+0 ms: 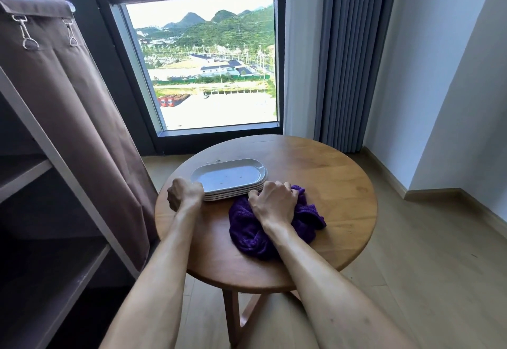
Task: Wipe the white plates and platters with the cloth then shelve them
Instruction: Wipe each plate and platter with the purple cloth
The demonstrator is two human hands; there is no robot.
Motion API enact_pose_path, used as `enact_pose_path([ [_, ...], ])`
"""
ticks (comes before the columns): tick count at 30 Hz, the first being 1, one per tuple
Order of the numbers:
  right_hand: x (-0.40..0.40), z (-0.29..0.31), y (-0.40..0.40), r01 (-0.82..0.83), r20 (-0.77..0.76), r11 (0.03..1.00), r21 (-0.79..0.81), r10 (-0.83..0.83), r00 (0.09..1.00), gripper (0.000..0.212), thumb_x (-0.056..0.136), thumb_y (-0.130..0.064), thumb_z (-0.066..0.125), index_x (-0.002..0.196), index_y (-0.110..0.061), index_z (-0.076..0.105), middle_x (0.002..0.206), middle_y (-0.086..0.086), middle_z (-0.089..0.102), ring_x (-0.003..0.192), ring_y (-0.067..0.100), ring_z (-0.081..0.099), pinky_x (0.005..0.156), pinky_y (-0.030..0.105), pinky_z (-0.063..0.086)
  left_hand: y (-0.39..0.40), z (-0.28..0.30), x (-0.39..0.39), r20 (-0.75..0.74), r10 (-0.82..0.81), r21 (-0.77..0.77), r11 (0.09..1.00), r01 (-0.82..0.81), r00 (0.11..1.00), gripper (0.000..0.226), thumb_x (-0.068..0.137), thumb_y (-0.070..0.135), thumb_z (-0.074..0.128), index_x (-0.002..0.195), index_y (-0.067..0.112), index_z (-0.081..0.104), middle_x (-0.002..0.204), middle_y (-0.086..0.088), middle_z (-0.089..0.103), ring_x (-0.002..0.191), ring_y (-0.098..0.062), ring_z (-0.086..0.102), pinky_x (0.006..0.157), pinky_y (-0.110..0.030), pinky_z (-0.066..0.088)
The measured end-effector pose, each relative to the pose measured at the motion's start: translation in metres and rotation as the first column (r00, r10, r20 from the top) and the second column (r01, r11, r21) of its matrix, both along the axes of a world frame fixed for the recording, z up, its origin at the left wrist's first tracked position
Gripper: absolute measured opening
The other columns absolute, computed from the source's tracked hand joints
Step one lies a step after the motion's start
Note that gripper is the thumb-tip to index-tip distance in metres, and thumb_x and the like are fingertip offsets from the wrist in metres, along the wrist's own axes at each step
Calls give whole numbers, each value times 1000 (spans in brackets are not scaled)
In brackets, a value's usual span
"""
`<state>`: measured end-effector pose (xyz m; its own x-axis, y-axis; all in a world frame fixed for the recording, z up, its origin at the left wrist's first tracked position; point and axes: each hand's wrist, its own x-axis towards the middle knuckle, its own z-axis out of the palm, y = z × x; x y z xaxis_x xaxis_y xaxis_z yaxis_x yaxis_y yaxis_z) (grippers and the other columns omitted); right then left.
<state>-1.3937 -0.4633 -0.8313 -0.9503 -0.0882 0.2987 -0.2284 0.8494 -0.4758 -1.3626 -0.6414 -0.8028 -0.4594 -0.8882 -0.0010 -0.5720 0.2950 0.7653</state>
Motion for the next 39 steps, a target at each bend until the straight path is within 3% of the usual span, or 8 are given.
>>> enact_pose_path([
  [4,-1,-1,-1,6,-6,1000,3,-6,1000,34,88,-36,50,86,-9,71,97,11,72,102,31,60,96,44,42,1,8,2,-138,5,-54,998,-13,990,13,88,7,60,78,0,66,85,-21,65,90,-46,65,72,-40,47],
  [7,-1,-1,0,10,-15,1000,3,-10,1000,33,88,-36,50,85,-10,71,96,10,72,100,31,61,95,43,43,1,22,1,-430,73,279,959,56,900,7,91,4,57,85,1,60,90,-22,66,77,-34,64,64,-33,55],
  [11,0,-1,0,6,-12,1000,1,-6,1000,32,88,-36,51,86,-10,71,95,10,72,100,31,61,95,44,43,13,38,17,-568,183,708,606,362,802,10,84,-3,51,86,6,50,91,-15,54,75,-24,58,54,-28,55],
  [19,5,4,3,-13,-7,1000,-3,13,1000,31,88,-36,53,89,-10,70,96,9,72,101,30,61,95,42,42,54,36,45,-674,230,716,439,543,702,25,89,6,38,103,5,59,109,-21,67,100,-40,63,99,-54,50],
  [26,7,4,5,-19,-29,999,-26,18,999,28,87,-32,56,77,-9,69,87,10,71,94,32,63,91,40,43,64,22,86,-760,403,641,337,690,509,44,77,17,48,118,6,62,99,-23,75,92,-45,70,72,-54,61],
  [30,8,4,6,-21,-51,1000,1,21,998,27,90,-34,58,84,-10,71,92,9,73,97,32,63,89,39,43,63,11,101,-804,367,585,348,732,468,57,81,28,54,136,11,59,125,-24,68,114,-47,62,81,-59,59],
  [35,9,4,7,-36,-59,999,-15,35,998,30,91,-37,57,86,-11,72,93,9,73,98,33,63,92,41,44,68,-4,114,-823,387,557,413,721,415,44,96,43,46,127,17,65,116,-17,72,106,-39,68,83,-48,58],
  [39,16,18,13,-48,-19,953,-300,44,999,35,95,-27,48,83,-6,73,96,18,72,98,39,62,92,43,47,52,-2,130,-845,405,529,543,653,348,45,97,44,44,130,19,63,114,-14,74,110,-37,67,81,-42,58],
])
